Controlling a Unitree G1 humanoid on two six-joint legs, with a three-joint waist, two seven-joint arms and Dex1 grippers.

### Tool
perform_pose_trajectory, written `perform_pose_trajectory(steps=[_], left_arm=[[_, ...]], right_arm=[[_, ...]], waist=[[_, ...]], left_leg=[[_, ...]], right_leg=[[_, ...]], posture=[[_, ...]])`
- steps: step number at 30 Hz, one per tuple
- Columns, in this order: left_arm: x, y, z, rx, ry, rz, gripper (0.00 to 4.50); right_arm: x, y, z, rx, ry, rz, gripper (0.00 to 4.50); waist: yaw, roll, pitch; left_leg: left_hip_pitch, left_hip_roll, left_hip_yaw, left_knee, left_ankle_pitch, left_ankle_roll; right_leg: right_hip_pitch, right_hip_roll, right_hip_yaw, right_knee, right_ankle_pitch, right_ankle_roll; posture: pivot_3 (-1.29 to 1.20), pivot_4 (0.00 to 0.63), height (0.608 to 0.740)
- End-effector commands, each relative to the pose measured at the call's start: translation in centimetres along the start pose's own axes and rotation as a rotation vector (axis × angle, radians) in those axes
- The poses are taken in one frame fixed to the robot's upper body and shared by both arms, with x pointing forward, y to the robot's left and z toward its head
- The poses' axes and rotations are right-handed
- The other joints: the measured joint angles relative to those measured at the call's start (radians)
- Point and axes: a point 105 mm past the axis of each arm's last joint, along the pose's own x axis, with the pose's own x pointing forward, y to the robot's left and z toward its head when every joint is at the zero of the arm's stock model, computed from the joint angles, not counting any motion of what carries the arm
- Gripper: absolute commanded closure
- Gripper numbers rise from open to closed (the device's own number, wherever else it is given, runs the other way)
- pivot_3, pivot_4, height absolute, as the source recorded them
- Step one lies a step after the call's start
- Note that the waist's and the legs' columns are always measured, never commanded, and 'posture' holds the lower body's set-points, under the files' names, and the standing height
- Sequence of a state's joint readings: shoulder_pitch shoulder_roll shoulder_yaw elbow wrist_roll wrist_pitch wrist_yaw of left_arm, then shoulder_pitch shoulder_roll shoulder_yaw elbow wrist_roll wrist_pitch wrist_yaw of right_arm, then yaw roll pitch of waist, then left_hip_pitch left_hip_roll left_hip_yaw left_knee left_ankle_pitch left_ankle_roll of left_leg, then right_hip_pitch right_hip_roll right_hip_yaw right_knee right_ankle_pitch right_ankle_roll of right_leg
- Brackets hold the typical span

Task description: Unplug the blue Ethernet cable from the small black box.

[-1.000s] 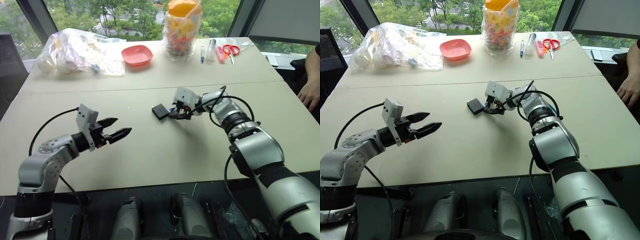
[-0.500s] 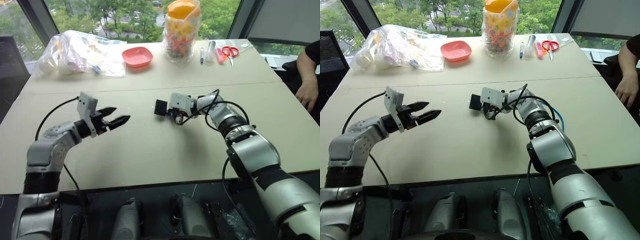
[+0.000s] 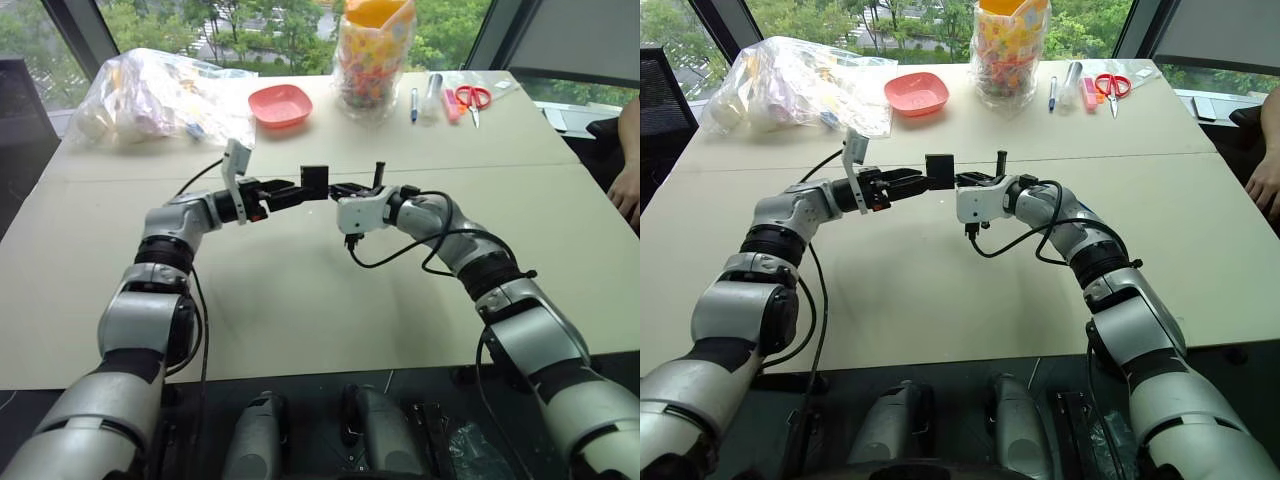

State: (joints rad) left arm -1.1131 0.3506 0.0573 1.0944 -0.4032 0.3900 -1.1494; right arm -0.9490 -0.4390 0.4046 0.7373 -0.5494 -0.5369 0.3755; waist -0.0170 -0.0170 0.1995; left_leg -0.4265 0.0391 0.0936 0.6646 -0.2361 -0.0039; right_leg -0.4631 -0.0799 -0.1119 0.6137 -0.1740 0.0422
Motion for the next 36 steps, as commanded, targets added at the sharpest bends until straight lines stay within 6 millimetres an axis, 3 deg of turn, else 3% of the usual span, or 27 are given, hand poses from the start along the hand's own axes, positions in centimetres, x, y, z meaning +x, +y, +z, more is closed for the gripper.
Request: perform_pose_trajectory(steps=[1,2,5,12,13,16,19,21,23,25,28,32,36], left_arm=[[1.1,-0.6,2.4,0.045,-0.070,-0.011,0.00],[1.3,-0.6,2.5,0.044,-0.077,-0.006,0.00],[1.9,-0.8,2.4,0.048,-0.073,-0.022,0.83],[1.7,-1.0,2.5,0.034,-0.077,-0.047,3.78],[1.6,-1.0,2.4,0.035,-0.075,-0.048,4.02],[1.5,-1.0,2.3,0.036,-0.071,-0.052,4.02],[1.5,-0.8,2.0,0.031,-0.068,-0.044,4.02],[1.3,-0.8,2.1,0.020,-0.087,-0.043,4.02],[0.9,-0.7,2.4,0.010,-0.114,-0.041,4.02],[0.6,-1.2,3.6,-0.041,-0.173,-0.085,4.02],[0.2,-2.0,4.6,-0.103,-0.219,-0.153,4.02],[-0.1,-4.2,5.2,-0.182,-0.232,-0.312,4.02],[-0.4,-5.6,5.0,-0.223,-0.222,-0.390,4.02]], right_arm=[[-0.4,-2.2,1.1,-0.040,-0.022,-0.079,4.43],[-0.5,-2.2,1.1,-0.042,-0.019,-0.079,4.43],[-0.8,-2.1,1.0,-0.043,-0.003,-0.078,4.50],[-1.2,-1.8,0.6,-0.032,0.027,-0.075,4.50],[-1.2,-1.7,0.7,-0.032,0.027,-0.075,4.50],[-1.2,-1.7,1.1,-0.002,0.012,-0.079,4.50],[-1.8,-1.4,1.2,0.063,0.018,-0.079,3.17],[-4.1,-0.4,0.0,0.346,0.078,-0.144,2.21],[-5.9,0.3,0.3,0.687,0.060,-0.231,1.14],[-7.3,0.6,2.9,1.224,-0.130,-0.333,1.14],[-8.8,-0.1,5.7,1.643,-0.361,-0.358,1.14],[-9.1,-0.3,7.0,1.891,-0.499,-0.354,1.14],[-8.7,-0.8,7.2,1.973,-0.551,-0.375,1.14]], waist=[[0.000,0.000,0.000],[-0.001,0.000,0.000],[-0.003,0.000,0.000],[-0.001,0.000,0.000],[-0.001,0.000,0.000],[-0.001,0.000,0.000],[0.000,0.000,0.000],[0.005,-0.001,0.000],[0.010,-0.001,0.000],[0.007,-0.001,0.000],[-0.002,0.000,0.000],[0.002,0.000,0.000],[0.003,0.000,0.000]], left_leg=[[0.000,0.000,0.000,0.000,0.000,0.000],[0.000,0.000,-0.001,0.000,0.000,0.000],[0.001,0.000,-0.002,0.000,0.000,0.000],[0.001,0.000,-0.002,0.000,0.000,0.000],[0.001,0.000,-0.002,0.000,0.000,0.000],[0.001,0.000,-0.002,0.000,0.000,0.000],[0.001,0.000,-0.002,0.000,0.000,0.000],[0.001,0.000,-0.003,0.000,0.000,0.000],[0.000,0.000,-0.006,0.001,0.000,0.000],[0.000,0.000,-0.007,0.001,0.000,0.001],[0.000,0.004,-0.010,0.001,0.000,0.001],[0.002,0.006,-0.011,0.003,0.000,0.000],[0.003,0.006,-0.011,0.003,0.000,0.000]], right_leg=[[0.000,0.000,0.000,0.000,0.000,0.000],[0.000,0.000,0.000,0.001,0.000,0.000],[0.001,0.000,0.000,0.002,0.000,0.000],[0.001,0.000,0.000,0.002,0.000,0.000],[0.001,0.000,0.000,0.002,0.000,0.000],[0.001,0.000,0.000,0.002,0.000,0.000],[0.001,0.000,0.000,0.002,0.000,0.000],[0.001,0.000,0.000,0.002,0.000,0.000],[0.002,0.000,-0.002,0.001,0.001,-0.001],[0.003,-0.001,-0.003,0.001,0.002,-0.002],[0.002,0.000,-0.002,0.002,0.003,-0.004],[0.004,0.001,-0.003,0.002,0.003,-0.004],[0.004,0.001,-0.003,0.001,0.003,-0.006]], posture=[[0.00,0.150,0.740],[0.00,0.150,0.740],[0.00,0.150,0.740],[0.00,0.150,0.740],[0.00,0.150,0.740],[0.00,0.150,0.740],[0.00,0.150,0.740],[0.00,0.150,0.740],[0.00,0.150,0.740],[0.00,0.150,0.740],[0.00,0.150,0.740],[0.00,0.150,0.740],[0.00,0.150,0.740]])
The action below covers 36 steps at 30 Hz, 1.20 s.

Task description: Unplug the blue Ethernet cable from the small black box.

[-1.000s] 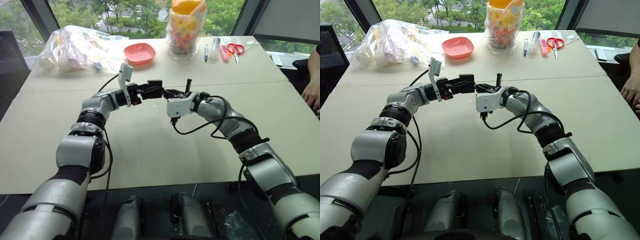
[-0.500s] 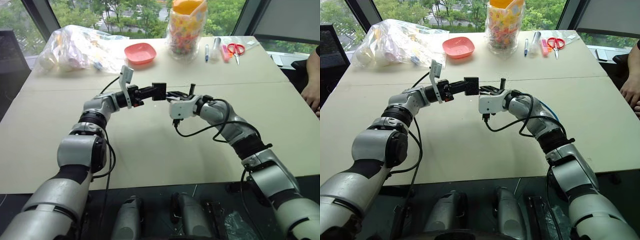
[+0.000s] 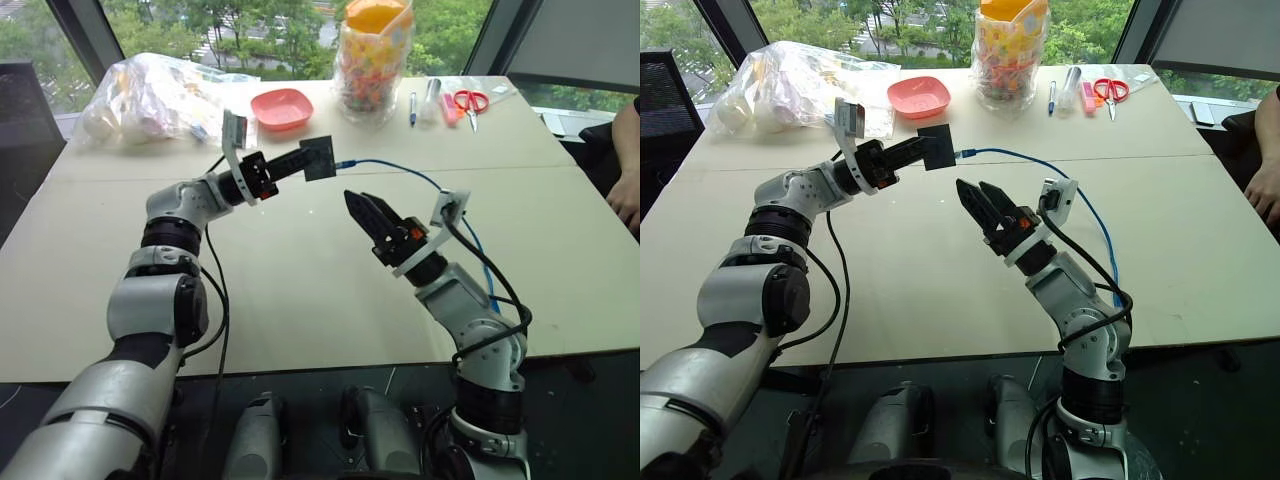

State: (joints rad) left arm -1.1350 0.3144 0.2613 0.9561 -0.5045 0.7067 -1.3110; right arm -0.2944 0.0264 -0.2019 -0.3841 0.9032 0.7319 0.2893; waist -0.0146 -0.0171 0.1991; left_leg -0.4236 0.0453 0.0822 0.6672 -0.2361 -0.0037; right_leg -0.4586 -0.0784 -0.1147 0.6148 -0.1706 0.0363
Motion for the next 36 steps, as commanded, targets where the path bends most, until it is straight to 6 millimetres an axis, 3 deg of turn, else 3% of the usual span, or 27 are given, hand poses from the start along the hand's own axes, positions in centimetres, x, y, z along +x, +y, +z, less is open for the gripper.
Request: perform_pose_trajectory(steps=[1,9,36], left_arm=[[0.3,-1.7,0.7,-0.011,-0.023,-0.082,4.02],[0.7,-2.8,-0.4,-0.051,0.000,-0.142,4.02],[1.6,-3.1,-0.5,-0.078,-0.025,-0.151,4.02]], right_arm=[[0.6,0.9,0.9,0.048,-0.049,0.033,1.14],[1.8,0.4,2.0,0.189,-0.168,0.038,1.14],[2.1,0.1,1.4,0.208,-0.159,0.040,1.14]], waist=[[0.000,0.000,0.000],[0.001,0.000,0.000],[0.001,0.000,0.000]], left_leg=[[-0.001,0.000,0.000,0.000,0.000,0.000],[-0.002,-0.002,0.000,-0.001,0.000,0.000],[-0.002,-0.001,0.000,-0.001,0.000,0.000]], right_leg=[[-0.001,0.000,0.000,0.000,0.000,0.000],[-0.002,0.001,0.000,0.000,0.000,0.001],[-0.002,0.001,0.000,0.000,-0.001,0.002]], posture=[[0.00,0.150,0.740],[0.00,0.150,0.740],[0.00,0.150,0.740]])
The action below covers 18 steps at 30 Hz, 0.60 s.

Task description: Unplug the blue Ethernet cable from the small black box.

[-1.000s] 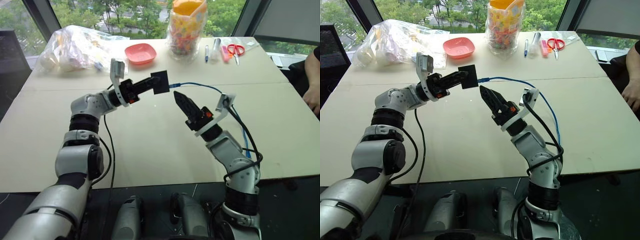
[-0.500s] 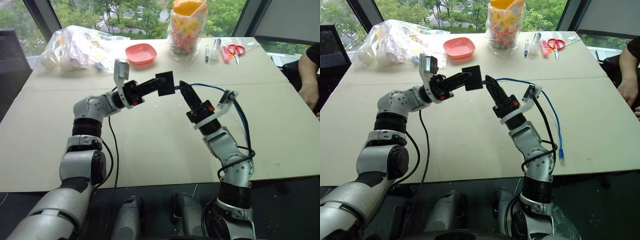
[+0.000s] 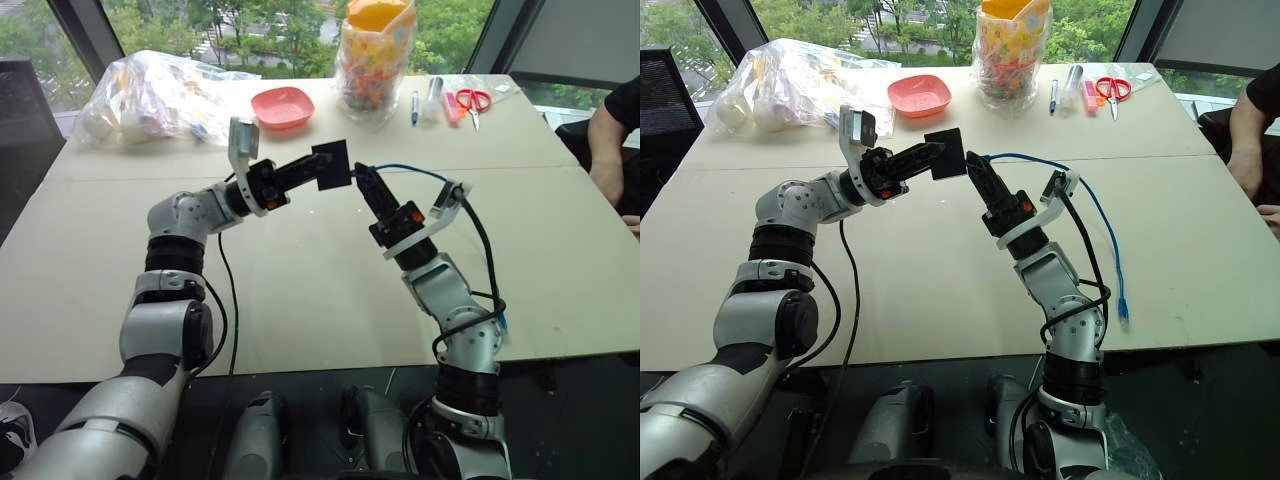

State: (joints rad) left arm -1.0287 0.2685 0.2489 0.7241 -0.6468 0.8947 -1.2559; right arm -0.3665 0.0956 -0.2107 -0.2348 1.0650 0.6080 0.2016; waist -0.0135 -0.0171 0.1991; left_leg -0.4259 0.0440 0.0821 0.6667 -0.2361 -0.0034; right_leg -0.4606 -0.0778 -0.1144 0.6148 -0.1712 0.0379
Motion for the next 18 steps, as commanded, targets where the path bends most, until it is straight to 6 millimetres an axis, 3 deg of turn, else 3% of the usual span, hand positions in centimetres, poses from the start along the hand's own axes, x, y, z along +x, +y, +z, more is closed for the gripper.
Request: perform_pose_trajectory(steps=[1,4,9,18], left_arm=[[0.91,-1.02,0.84,0.030,-0.012,-0.047,4.02],[1.02,-1.08,0.91,0.026,-0.018,-0.050,4.02],[1.19,-0.90,0.88,0.017,-0.029,-0.042,4.02],[1.58,-0.08,0.65,-0.001,-0.067,-0.004,4.02]], right_arm=[[0.25,0.98,0.42,-0.007,-0.020,0.047,1.14],[0.32,0.97,0.36,-0.006,-0.019,0.049,1.95],[0.47,1.07,-0.03,-0.006,-0.010,0.058,4.44],[0.62,0.98,-0.21,0.034,-0.020,0.063,4.44]], waist=[[0.000,0.000,0.000],[0.000,0.000,0.000],[0.000,0.000,0.000],[0.000,0.000,0.000]], left_leg=[[0.000,0.000,0.000,0.000,0.000,0.000],[0.000,0.000,0.000,0.000,0.000,0.000],[0.000,0.000,0.000,0.000,0.000,0.000],[0.000,0.000,0.000,0.000,0.000,0.000]], right_leg=[[0.000,0.000,0.000,0.000,0.000,0.000],[0.000,0.000,0.000,0.000,0.000,0.000],[0.000,0.000,0.000,0.000,0.000,0.000],[0.000,0.000,0.000,0.000,0.000,0.000]], posture=[[0.00,0.150,0.740],[0.00,0.150,0.740],[0.00,0.150,0.740],[0.00,0.150,0.740]])
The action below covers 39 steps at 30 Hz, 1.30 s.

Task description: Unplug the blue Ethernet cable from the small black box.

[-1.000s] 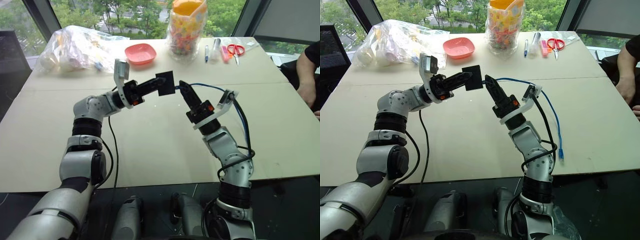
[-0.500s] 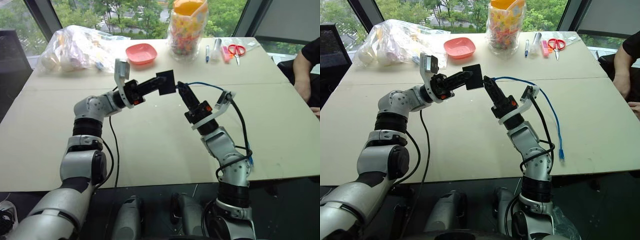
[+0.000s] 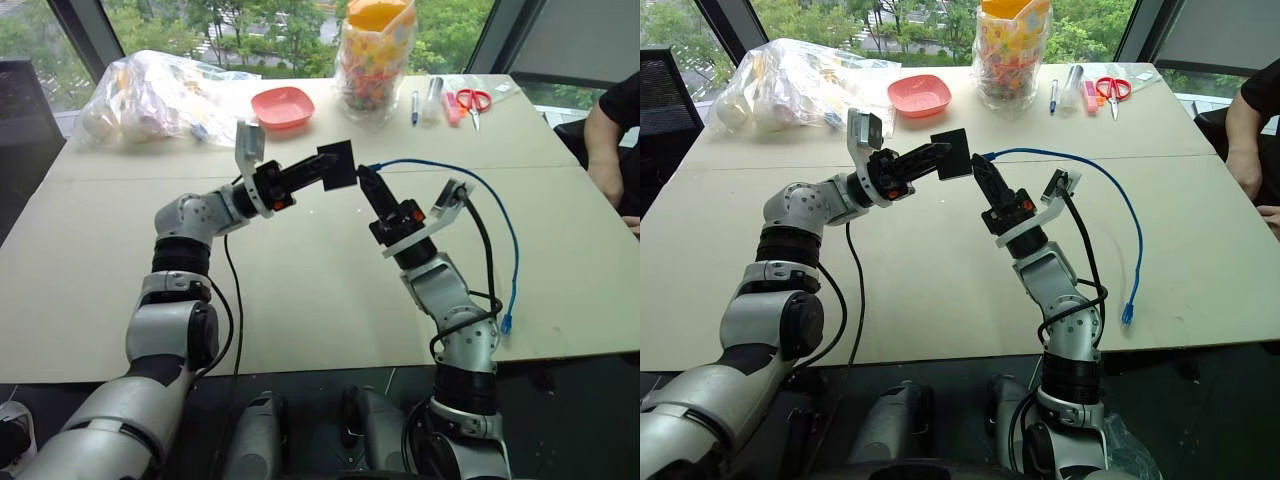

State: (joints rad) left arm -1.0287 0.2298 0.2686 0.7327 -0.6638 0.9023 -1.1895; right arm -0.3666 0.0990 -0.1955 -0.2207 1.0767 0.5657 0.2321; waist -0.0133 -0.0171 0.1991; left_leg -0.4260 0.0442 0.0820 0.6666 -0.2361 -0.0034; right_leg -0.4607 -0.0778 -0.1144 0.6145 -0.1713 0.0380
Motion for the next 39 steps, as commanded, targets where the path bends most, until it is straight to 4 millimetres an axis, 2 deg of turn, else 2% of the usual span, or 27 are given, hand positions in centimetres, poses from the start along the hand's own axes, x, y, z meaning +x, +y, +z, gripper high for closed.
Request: perform_pose_trajectory(steps=[1,7,12,16,20,23,27,29,35,39], left_arm=[[0.5,-0.5,1.4,0.030,-0.071,-0.009,4.02],[-2.7,-0.7,2.7,0.027,-0.128,0.057,4.02],[-5.0,-1.2,2.8,0.037,-0.131,0.107,4.02],[-5.0,-0.5,2.3,0.156,-0.097,0.202,4.02],[-3.7,-0.1,1.9,0.252,-0.116,0.259,4.02],[-3.0,0.2,1.2,0.293,-0.127,0.289,4.02],[-2.3,1.0,0.5,0.381,-0.115,0.351,4.02],[-2.0,1.1,0.6,0.472,-0.103,0.389,4.02],[-1.9,1.2,0.8,0.713,-0.029,0.447,4.02],[-1.8,1.8,0.3,0.756,0.010,0.454,4.02]], right_arm=[[0.5,0.4,0.1,0.028,-0.013,0.014,4.44],[0.0,-2.2,5.6,-0.059,-0.127,-0.099,4.44],[-0.6,-2.7,9.8,-0.198,-0.112,-0.137,4.44],[0.8,-1.1,12.3,-0.401,-0.009,-0.112,4.44],[4.4,2.5,14.7,-0.634,0.044,-0.027,4.44],[6.2,2.8,15.0,-0.730,0.073,-0.017,4.44],[6.5,-1.6,13.3,-0.676,0.125,-0.121,4.44],[5.6,-5.4,11.9,-0.618,0.163,-0.243,4.44],[2.9,-11.6,9.7,-0.505,0.193,-0.455,4.44],[1.4,-13.7,9.6,-0.533,0.208,-0.553,2.80]], waist=[[0.000,0.000,0.000],[-0.004,0.000,0.000],[0.002,0.000,0.000],[0.002,0.001,0.000],[0.000,0.001,0.001],[0.000,0.000,0.000],[0.002,0.000,0.000],[0.002,0.000,0.000],[0.002,0.000,0.000],[0.002,0.000,0.000]], left_leg=[[0.000,0.000,0.000,0.000,0.000,0.000],[0.000,0.000,0.000,0.000,0.000,0.000],[0.000,0.000,0.001,-0.001,0.000,0.000],[0.000,-0.001,0.001,-0.001,0.000,0.000],[0.000,-0.001,0.001,0.000,0.000,0.000],[0.000,-0.002,0.002,-0.001,0.000,0.000],[0.000,-0.001,0.004,-0.002,0.000,0.001],[0.000,-0.002,0.005,-0.001,0.000,0.001],[-0.001,-0.003,0.006,-0.001,0.000,0.001],[-0.001,-0.003,0.006,-0.001,0.000,0.001]], right_leg=[[0.000,0.000,0.000,0.000,0.000,0.000],[0.000,0.000,0.000,0.000,0.000,0.000],[0.000,0.000,0.000,0.000,0.000,0.000],[0.000,-0.002,0.001,0.000,0.000,0.000],[-0.001,-0.001,0.001,0.000,0.000,0.000],[-0.001,0.001,0.001,0.000,0.000,0.000],[-0.001,0.002,0.001,0.000,0.000,0.000],[-0.001,0.001,0.001,0.000,0.000,0.000],[-0.001,-0.001,0.001,0.000,0.002,-0.003],[-0.001,-0.001,0.001,0.000,0.002,-0.002]], posture=[[0.00,0.150,0.740],[0.00,0.150,0.740],[0.00,0.150,0.740],[0.00,0.150,0.740],[0.00,0.150,0.740],[0.00,0.150,0.740],[0.00,0.150,0.740],[0.00,0.150,0.740],[0.00,0.150,0.740],[0.00,0.150,0.740]])
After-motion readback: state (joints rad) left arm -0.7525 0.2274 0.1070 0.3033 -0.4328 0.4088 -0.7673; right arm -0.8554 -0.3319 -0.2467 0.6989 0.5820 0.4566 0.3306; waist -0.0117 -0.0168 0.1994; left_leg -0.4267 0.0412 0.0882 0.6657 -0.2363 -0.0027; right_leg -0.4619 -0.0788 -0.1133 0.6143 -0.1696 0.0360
